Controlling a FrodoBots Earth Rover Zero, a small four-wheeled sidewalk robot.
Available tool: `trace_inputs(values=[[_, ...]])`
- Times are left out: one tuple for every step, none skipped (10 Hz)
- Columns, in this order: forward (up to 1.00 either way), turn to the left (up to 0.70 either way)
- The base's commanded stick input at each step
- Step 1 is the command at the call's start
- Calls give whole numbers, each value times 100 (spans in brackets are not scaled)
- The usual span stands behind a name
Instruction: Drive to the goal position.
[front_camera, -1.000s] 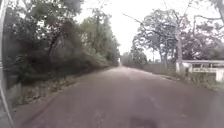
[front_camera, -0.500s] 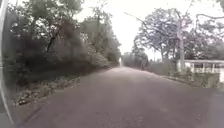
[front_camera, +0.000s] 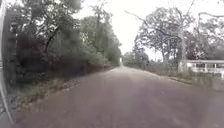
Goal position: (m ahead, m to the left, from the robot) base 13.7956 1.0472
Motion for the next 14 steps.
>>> trace_inputs(values=[[70,-4],[70,-6],[70,-3],[70,0],[70,0],[70,0],[70,0],[70,0],[70,0],[70,0],[70,0],[70,0],[70,0],[70,0]])
